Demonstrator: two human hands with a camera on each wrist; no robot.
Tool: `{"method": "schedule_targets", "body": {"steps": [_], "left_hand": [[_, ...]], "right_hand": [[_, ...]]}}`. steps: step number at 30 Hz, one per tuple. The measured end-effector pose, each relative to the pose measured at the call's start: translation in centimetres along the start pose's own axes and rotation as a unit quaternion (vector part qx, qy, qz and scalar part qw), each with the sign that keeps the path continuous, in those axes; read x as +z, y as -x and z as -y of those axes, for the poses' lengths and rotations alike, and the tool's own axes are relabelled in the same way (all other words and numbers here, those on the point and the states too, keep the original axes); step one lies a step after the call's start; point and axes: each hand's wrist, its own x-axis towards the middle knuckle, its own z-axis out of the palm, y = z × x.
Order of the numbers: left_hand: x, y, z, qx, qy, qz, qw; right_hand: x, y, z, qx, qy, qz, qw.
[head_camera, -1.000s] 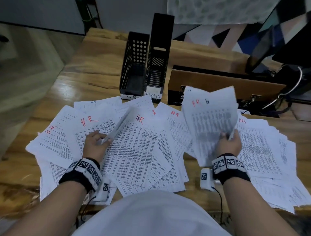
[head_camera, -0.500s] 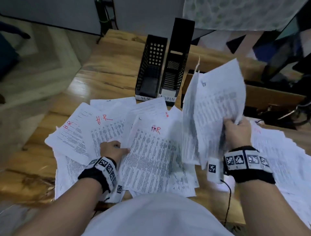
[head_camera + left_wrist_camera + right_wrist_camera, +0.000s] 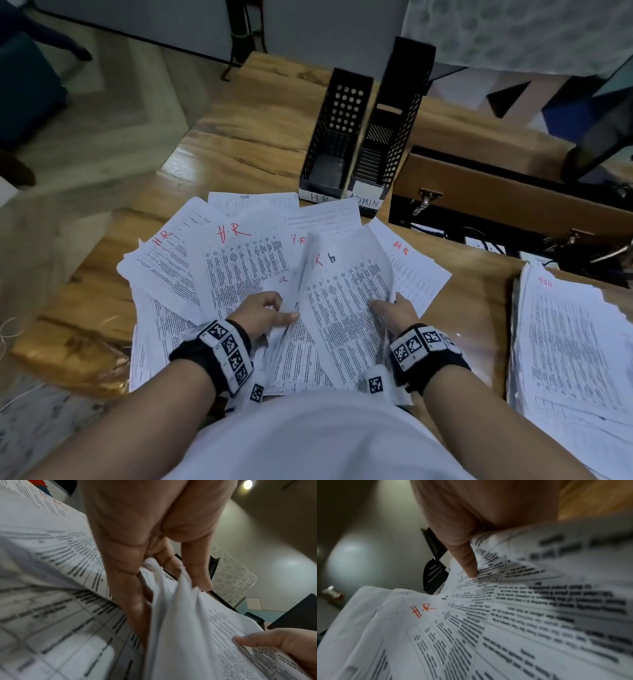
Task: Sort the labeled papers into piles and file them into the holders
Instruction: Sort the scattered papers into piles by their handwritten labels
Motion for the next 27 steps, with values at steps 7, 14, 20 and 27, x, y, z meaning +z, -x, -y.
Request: {"method": "schedule_targets", "body": {"steps": [7,14,20,27], "left_hand": [[-0.7,0.1,-1.7,0.038,-0.113,-0.027,0.993],[-0.8,-0.8,-3.4,0.089,-0.084,-0.037,0.992],[1.7,-2.0,-1.2,0.089,-0.099,-0.147,0.98],[2.7,-1.6,-0.4,0.116,-0.059,-0.149,0.98]], "right_hand": [[-0.9,0.8,0.0,-0.006,-0.048,-0.048,0.998],[-1.9,0.3,1.0,-0.029,-0.014,0.011,0.999],[0.2,-1.5,0.1,-0.046,0.014,-0.153,0.987],[1.0,-3.2,-1.2,0.043,0.059,-0.163,0.984]]}}
